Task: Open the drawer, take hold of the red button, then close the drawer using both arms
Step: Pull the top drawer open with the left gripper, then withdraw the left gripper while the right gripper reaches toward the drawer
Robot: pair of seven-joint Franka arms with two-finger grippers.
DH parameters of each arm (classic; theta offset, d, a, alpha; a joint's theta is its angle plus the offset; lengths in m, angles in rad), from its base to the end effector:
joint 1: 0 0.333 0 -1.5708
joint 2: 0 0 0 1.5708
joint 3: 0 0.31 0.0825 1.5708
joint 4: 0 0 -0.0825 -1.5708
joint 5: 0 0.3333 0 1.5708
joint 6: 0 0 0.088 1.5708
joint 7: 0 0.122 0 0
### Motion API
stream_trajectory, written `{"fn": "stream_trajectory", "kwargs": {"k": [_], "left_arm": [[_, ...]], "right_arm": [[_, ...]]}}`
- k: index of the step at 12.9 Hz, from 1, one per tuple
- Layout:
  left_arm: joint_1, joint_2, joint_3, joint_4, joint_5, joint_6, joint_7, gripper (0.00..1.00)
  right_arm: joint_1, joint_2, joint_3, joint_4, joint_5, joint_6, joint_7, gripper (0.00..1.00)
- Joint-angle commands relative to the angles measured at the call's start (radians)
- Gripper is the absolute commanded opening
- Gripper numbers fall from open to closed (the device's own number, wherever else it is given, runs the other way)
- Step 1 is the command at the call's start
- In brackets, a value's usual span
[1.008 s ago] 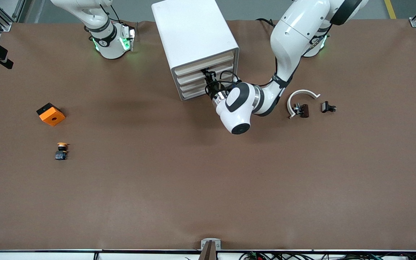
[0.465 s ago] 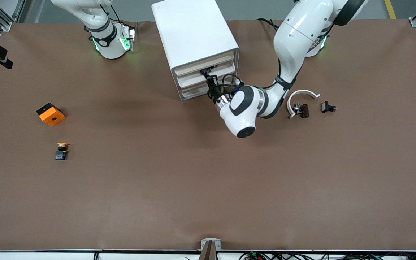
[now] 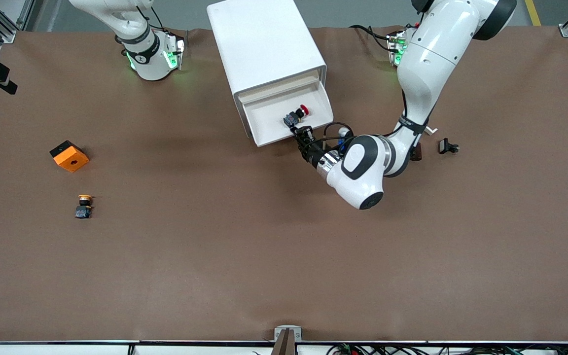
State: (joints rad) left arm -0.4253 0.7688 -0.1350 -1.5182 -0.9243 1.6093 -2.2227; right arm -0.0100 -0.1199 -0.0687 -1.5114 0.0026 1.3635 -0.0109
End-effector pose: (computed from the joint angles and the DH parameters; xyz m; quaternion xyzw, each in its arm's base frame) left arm 0.4714 -0.3914 0.2393 -0.4320 -0.7180 0.5047 0.2076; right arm 0.4412 -0.0370 0.6667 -0.9993 0.0333 0.0139 0.0060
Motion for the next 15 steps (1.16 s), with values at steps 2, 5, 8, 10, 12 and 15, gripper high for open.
{"fn": "stream_trajectory", "kwargs": {"k": [2,5,8,10,12,15], "left_arm": [[0.014,0.021,0.0,0.043,-0.014,0.052,0.021,0.08],[0.0,0.018,0.0,0.065,0.111,0.052,0.032,1.0],[-0.003,0.004,-0.002,0.13,0.214,0.047,0.023,1.0],[0.031,-0.002,0.002,0.168,0.229,0.044,0.026,1.0],[0.063,-0.003,0.021,0.22,0.293,0.044,0.034,1.0],[0.057,-0.038,0.044,0.247,0.492,0.044,0.113,1.0]], "right_arm": [[-0.039,0.016,0.006,0.013,-0.006,-0.003,-0.008,1.0],[-0.028,0.063,0.01,0.014,-0.009,-0.004,-0.009,1.0],[-0.027,0.172,0.013,0.028,0.0,-0.01,-0.012,1.0],[-0.031,0.222,0.013,0.028,-0.003,-0.011,-0.014,1.0],[-0.027,0.243,0.013,0.03,-0.009,-0.011,-0.012,1.0],[-0.025,0.247,0.013,0.03,-0.003,-0.007,0.009,1.0]]}}
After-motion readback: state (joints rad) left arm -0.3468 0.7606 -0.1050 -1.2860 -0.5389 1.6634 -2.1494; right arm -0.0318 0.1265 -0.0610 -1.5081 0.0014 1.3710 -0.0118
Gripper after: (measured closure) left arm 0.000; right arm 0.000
